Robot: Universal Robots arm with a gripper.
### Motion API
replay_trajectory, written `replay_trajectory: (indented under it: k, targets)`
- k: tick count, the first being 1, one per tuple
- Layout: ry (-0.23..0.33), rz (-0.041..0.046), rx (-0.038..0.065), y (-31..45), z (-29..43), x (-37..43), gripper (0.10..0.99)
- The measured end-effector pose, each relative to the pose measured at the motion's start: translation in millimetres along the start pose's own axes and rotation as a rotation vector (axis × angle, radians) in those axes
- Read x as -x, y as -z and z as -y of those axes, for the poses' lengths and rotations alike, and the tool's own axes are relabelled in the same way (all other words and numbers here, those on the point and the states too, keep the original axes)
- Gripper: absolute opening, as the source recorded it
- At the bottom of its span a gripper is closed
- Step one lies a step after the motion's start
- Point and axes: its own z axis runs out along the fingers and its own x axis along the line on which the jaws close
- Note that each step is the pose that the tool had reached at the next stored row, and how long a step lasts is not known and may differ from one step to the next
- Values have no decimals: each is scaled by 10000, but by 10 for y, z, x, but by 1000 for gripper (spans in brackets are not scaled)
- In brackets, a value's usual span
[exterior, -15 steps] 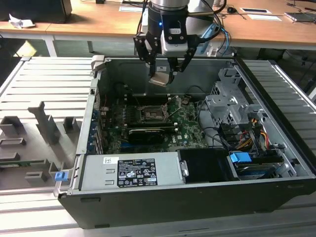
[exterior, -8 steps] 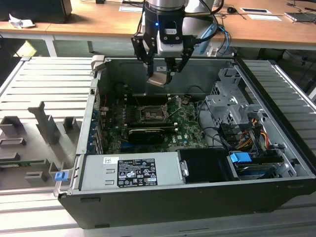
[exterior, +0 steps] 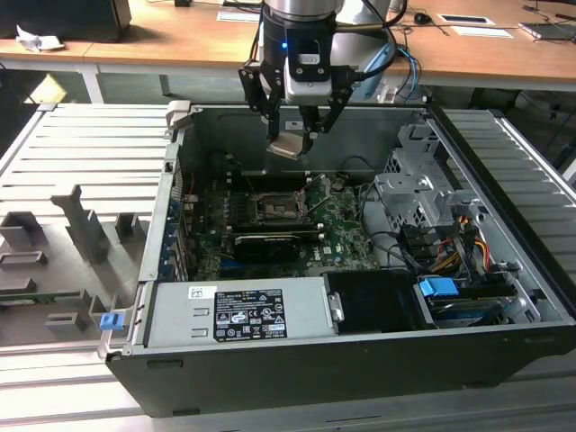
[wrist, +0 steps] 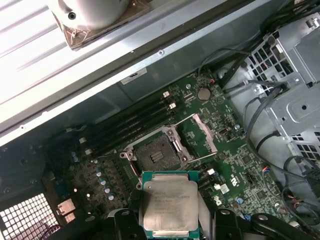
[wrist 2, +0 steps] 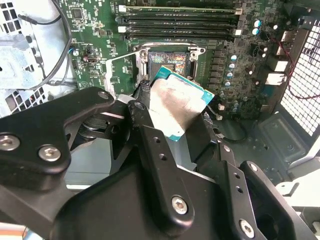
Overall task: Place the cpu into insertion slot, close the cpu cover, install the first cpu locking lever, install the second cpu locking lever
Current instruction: 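Place the cpu into insertion slot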
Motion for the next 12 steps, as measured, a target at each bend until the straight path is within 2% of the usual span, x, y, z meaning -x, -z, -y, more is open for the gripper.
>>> replay_trajectory:
  k: [12]
  targets:
    - [-3,-3,-2,-13,1,0,525]
